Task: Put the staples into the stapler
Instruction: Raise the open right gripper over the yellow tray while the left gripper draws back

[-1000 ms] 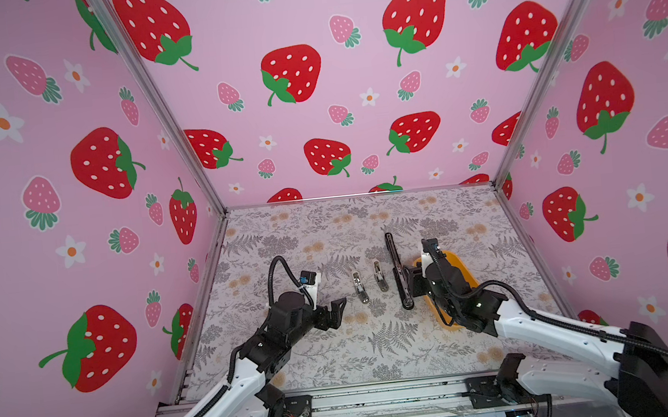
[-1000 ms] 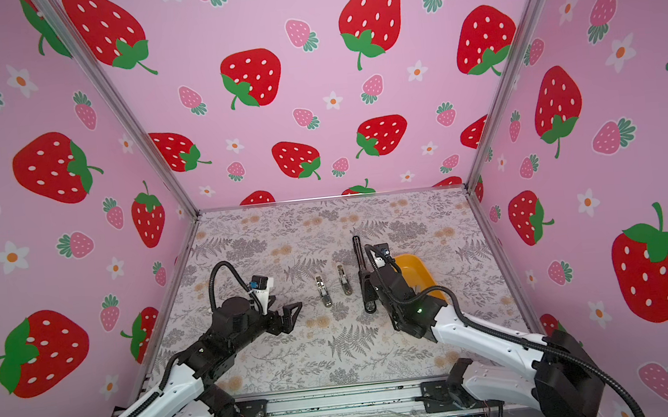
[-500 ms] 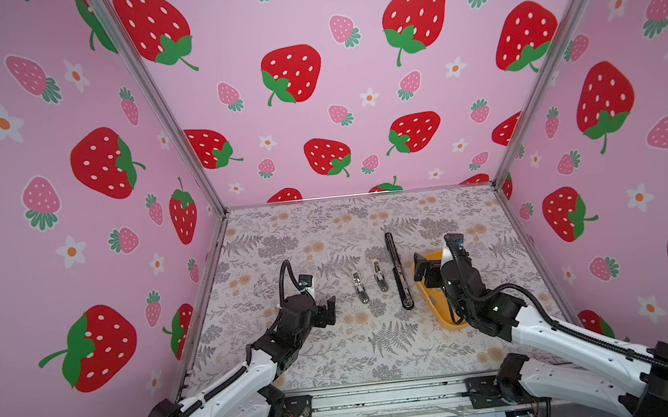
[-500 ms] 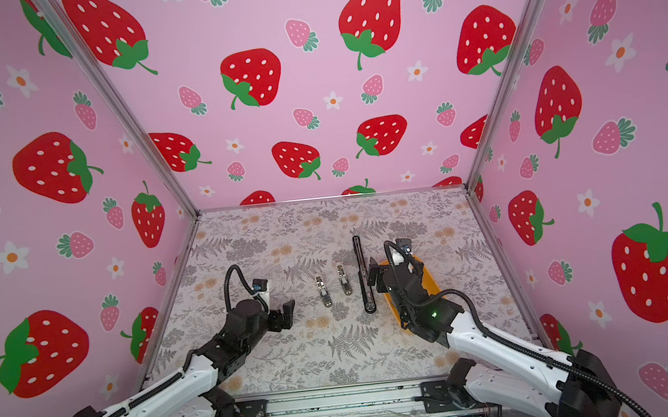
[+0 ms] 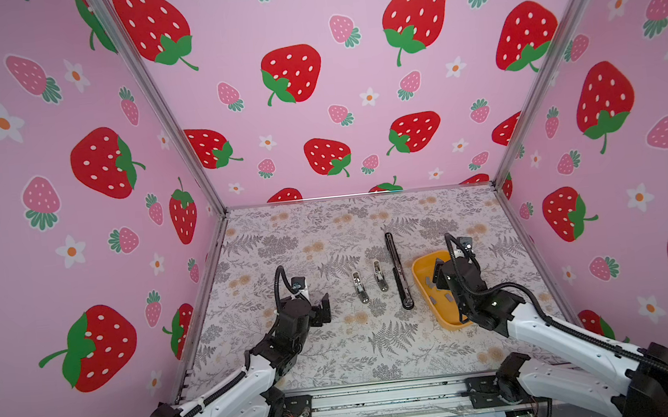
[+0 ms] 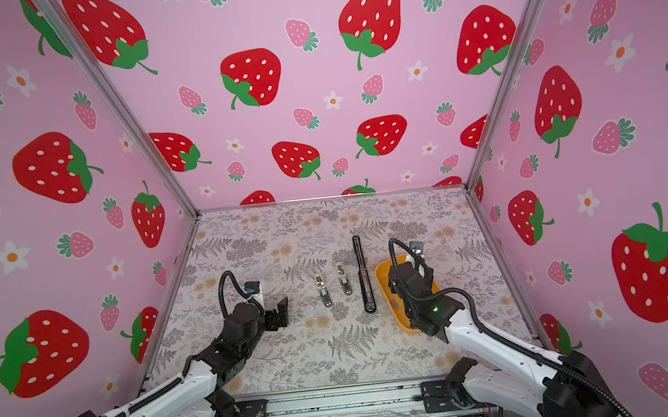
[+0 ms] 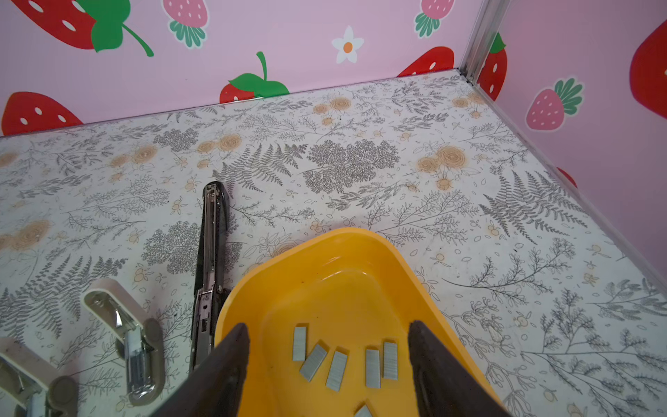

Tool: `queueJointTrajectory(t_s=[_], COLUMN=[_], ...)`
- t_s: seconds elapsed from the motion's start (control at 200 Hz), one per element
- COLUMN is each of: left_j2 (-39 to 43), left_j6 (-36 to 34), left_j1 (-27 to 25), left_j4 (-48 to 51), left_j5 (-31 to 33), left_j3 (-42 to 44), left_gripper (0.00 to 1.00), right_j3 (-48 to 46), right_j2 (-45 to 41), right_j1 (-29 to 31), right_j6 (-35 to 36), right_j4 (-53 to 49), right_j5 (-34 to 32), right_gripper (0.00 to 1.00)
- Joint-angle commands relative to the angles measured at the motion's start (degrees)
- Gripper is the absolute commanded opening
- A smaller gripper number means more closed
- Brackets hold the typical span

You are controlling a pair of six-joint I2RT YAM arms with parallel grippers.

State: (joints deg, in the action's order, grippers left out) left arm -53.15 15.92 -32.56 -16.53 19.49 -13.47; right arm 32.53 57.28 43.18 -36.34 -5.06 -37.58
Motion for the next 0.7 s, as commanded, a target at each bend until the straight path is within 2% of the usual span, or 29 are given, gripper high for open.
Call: queueJointTrajectory(t_s=[0.0, 0.205, 0.355, 0.555, 0.695], left_j2=[0.2, 1.1, 2.5, 4.6, 4.1], left_j6=[1.0, 0.9, 0.5, 0.0, 0.0], left_j1=[0.1, -0.2, -0.4, -0.5, -0.5], left_j4=[-1.3, -1.2, -2.3, -3.4, -3.6], left_j5=[0.9, -1.4, -1.8, -3.2, -3.4], left_j3=[0.5, 1.1, 2.1, 3.5, 3.3], left_gripper=[0.99, 0.99, 0.99, 0.99, 0.99], right_j3=[-0.6, -1.5, -0.1, 1.0, 1.1], right_j2=[-1.1, 0.2, 5.2, 12.1, 15.2], right_j1=[-0.7, -2.3, -3.3, -4.8, -8.0], right_j6=[-3.3, -5.4, -5.7, -6.4, -6.2], right_j4=[-5.0, -6.9, -7.1, -6.5, -5.4], right_j5=[2.3, 7.9, 12.5, 13.0, 14.3], right_gripper=[0.63, 0.62, 0.57, 0.54, 0.52])
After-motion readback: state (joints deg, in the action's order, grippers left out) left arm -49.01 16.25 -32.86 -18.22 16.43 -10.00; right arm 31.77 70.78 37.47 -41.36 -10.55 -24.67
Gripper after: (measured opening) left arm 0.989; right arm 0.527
